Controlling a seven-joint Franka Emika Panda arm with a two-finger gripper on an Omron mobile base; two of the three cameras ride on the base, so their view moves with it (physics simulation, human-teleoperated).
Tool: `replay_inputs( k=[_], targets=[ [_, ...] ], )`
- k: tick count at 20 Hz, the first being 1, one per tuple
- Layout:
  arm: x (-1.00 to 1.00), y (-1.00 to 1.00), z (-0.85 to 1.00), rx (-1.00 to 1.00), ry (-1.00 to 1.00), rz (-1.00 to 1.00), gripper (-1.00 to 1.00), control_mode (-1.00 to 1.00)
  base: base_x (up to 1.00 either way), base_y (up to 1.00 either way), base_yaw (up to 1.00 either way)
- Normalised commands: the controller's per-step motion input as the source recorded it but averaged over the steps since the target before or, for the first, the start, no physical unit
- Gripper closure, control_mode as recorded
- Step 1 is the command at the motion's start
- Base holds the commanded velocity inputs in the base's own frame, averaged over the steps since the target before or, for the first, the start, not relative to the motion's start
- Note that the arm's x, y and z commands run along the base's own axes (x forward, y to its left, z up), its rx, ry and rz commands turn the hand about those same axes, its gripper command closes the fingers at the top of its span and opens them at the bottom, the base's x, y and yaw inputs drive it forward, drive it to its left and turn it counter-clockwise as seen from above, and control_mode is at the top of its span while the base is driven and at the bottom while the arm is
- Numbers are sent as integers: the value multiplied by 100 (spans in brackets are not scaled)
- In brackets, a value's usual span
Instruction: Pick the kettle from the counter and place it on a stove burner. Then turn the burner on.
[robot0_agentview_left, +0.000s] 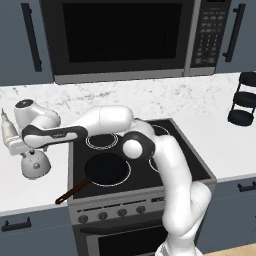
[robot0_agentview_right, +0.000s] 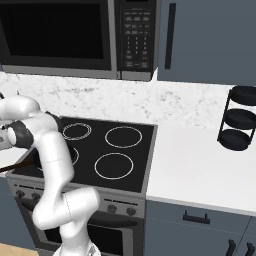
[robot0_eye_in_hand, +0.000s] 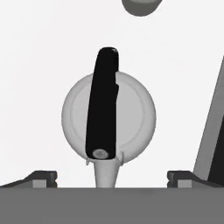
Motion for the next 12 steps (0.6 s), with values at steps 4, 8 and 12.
replay_inputs(
  k=[4,8,12],
  targets=[
    [39,0,-7,0,-3,0,-100,-100,0,0,0],
    [14,8,-1,0,0,0,-100,-100,0,0,0],
    [0,16,0,0,0,0,-100,-100,0,0,0]
  ],
)
